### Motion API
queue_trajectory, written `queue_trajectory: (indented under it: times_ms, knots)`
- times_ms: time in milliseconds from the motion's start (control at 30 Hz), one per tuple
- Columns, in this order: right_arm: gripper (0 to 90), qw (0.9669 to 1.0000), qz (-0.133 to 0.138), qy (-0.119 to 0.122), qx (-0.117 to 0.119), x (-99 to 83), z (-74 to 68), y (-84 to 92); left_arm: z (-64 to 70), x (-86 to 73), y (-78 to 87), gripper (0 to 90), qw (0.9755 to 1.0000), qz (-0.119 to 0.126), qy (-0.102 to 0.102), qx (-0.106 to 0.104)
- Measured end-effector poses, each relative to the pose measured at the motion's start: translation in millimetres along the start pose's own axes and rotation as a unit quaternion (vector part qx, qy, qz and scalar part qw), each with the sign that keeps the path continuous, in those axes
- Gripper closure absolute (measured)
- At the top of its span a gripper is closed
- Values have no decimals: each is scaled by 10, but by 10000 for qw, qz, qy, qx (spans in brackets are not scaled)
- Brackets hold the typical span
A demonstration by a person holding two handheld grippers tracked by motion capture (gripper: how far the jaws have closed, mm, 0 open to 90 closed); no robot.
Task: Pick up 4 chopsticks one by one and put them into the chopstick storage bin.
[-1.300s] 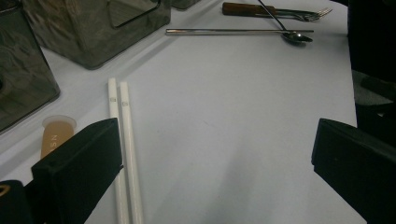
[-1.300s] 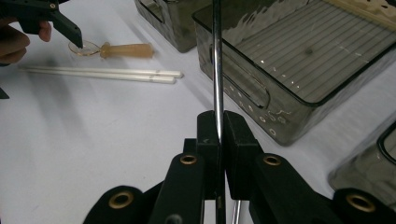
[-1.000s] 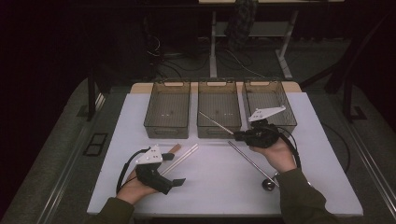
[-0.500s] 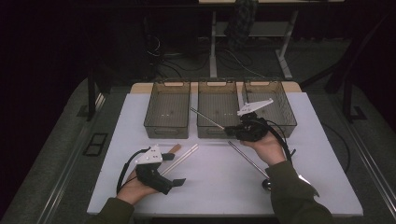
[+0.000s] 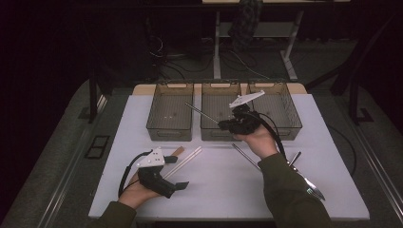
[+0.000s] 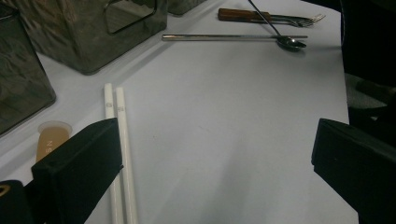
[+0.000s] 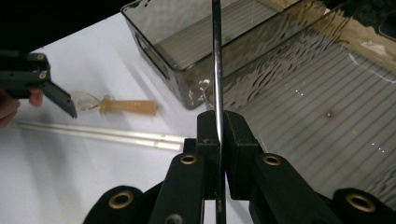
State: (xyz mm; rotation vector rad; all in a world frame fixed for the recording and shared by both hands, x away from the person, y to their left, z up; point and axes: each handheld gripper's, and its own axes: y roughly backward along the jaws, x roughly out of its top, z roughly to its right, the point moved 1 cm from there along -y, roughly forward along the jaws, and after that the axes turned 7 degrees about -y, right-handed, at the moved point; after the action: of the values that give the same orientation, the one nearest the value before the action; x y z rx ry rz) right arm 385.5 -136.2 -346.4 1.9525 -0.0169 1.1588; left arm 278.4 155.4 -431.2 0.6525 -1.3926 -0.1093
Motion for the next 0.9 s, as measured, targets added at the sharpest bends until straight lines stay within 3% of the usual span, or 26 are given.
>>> queue_trajectory:
  times_ms: [467, 900]
  knots:
    - [850, 9999, -61, -32, -121, 379, -32, -202, 8, 7, 0, 5, 10000, 13, -17, -26]
    - [850, 9991, -256, -99, -320, 615, -46, -543, 18, 14, 12, 6, 10000, 61, -22, -48]
